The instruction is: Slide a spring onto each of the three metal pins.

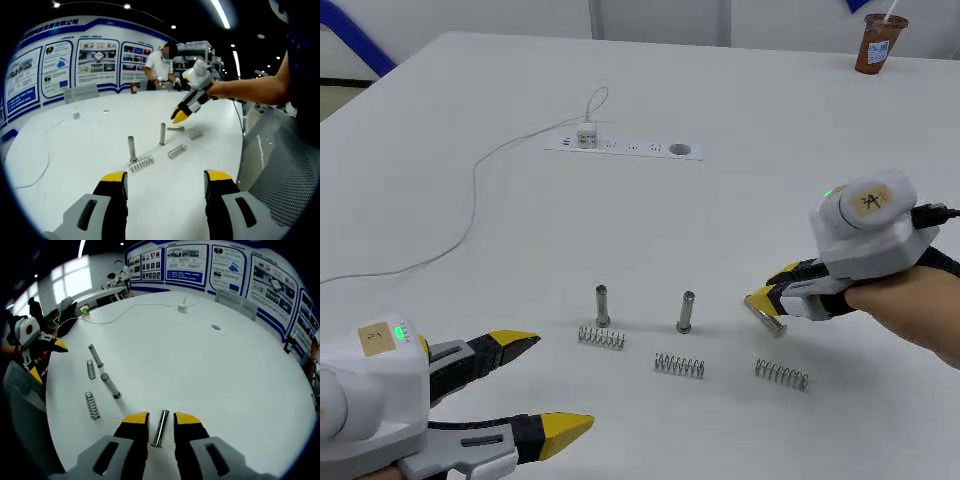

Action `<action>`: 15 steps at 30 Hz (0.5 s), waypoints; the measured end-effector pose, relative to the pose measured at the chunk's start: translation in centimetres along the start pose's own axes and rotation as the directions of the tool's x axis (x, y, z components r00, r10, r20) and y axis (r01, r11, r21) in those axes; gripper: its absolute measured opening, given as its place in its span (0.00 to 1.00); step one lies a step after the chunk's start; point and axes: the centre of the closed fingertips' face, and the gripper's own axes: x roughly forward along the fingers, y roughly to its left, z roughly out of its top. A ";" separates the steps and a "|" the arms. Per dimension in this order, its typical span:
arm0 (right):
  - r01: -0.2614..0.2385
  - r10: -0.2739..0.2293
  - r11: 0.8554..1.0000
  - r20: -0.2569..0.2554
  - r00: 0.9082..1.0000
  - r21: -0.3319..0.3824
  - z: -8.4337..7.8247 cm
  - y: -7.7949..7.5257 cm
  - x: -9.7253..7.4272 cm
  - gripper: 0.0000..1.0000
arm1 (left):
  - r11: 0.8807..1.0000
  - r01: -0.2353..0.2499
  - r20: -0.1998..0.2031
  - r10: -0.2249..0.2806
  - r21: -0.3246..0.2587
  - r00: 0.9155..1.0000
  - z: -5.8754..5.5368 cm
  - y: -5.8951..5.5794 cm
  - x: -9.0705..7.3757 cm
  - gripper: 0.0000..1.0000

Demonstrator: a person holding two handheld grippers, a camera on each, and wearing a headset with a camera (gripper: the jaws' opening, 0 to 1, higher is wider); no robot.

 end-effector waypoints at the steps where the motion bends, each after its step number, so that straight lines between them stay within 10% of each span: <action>1: 0.002 -0.002 1.000 -0.006 1.000 0.001 -0.1 0.0 0.1 0.20 | 1.000 0.000 -0.001 0.000 0.000 1.000 0.0 0.0 0.0 0.63; 15: 0.015 -0.012 0.999 -0.091 0.996 0.034 -1.0 -0.9 2.4 0.15 | 1.000 0.000 -0.006 0.000 -0.005 1.000 -0.4 0.0 -0.1 0.61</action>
